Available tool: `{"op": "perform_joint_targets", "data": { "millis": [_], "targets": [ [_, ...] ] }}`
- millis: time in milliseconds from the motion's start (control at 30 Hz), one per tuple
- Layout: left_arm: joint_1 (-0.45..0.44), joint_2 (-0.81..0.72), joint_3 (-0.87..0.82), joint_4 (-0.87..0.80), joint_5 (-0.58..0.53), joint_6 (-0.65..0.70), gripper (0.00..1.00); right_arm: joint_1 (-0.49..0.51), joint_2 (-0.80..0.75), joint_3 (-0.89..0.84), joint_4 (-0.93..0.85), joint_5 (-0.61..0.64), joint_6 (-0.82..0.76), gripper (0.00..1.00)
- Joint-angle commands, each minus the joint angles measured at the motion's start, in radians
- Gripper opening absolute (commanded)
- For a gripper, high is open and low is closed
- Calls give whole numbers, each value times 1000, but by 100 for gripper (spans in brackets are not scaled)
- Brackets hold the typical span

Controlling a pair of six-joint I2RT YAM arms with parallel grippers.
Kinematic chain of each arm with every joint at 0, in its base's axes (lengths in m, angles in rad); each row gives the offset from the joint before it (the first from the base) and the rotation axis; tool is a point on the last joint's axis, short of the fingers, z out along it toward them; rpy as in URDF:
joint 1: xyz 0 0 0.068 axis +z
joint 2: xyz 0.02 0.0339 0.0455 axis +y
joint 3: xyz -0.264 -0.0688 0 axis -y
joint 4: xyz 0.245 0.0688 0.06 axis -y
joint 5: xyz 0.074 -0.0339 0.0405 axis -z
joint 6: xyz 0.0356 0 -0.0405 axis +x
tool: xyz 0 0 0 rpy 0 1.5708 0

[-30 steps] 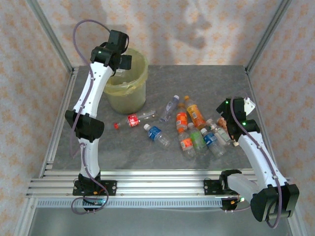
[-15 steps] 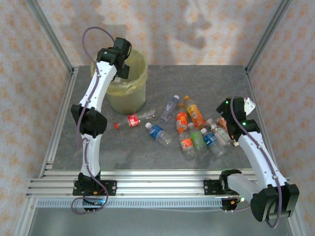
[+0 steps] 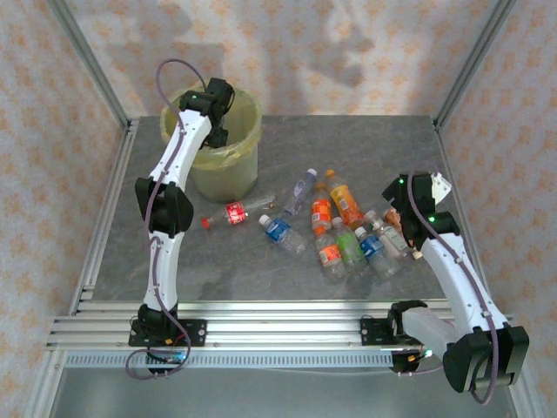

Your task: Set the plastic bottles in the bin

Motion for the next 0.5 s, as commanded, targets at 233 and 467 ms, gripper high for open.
{"op": "perform_joint_targets", "data": {
  "millis": [233,467],
  "targets": [
    [8,-33,45,-18,1,-8,100,7,-15,15,-21,4,4,99],
    [8,-102,64,0,56,-35,100,7,-20,15,-11,-40,-29,99]
  ]
}}
